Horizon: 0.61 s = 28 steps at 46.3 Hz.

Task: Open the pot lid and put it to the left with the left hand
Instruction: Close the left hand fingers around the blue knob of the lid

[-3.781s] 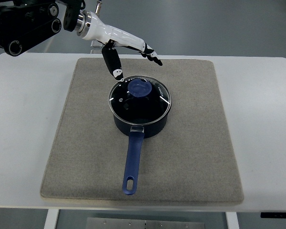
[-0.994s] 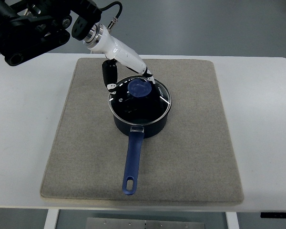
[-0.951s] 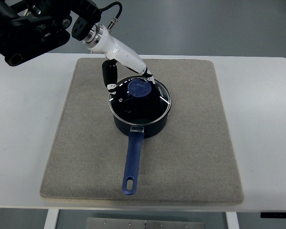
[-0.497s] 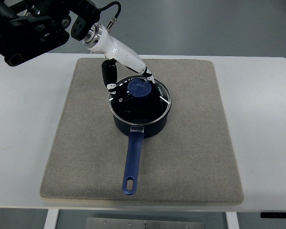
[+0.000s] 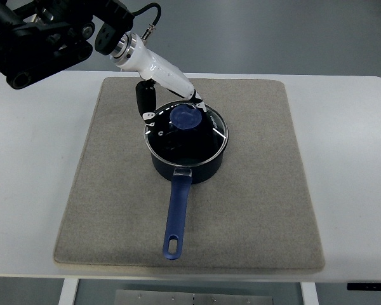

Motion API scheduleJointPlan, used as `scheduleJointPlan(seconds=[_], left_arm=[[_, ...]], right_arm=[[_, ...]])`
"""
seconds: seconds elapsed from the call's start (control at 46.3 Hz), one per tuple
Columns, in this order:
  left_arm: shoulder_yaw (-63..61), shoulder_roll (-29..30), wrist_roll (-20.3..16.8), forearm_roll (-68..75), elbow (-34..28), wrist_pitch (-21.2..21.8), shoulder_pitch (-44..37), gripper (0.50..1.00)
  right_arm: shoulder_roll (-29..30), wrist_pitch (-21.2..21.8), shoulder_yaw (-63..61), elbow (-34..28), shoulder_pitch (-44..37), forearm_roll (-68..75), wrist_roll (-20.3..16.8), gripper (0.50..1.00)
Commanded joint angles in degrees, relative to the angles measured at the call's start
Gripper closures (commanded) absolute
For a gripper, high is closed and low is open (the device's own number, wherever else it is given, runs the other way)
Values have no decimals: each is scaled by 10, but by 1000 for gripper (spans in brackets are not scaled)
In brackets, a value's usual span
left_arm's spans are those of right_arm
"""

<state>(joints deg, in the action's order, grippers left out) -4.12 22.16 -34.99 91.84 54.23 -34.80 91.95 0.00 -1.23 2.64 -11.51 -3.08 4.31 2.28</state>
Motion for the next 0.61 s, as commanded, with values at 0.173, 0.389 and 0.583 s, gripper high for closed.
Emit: scheduleJointPlan(seconds=[0.173,0.389,0.583], left_arm=[[0,-4,0,2,0,0,2,527],[0,-10,0,3,0,3,2,527],[0,-8,0,4,-2,4,2,531]], right_arm=[[0,0,0,0,0,0,0,585],[0,0,0,0,0,0,0,585],[0,0,0,0,0,0,0,585]])
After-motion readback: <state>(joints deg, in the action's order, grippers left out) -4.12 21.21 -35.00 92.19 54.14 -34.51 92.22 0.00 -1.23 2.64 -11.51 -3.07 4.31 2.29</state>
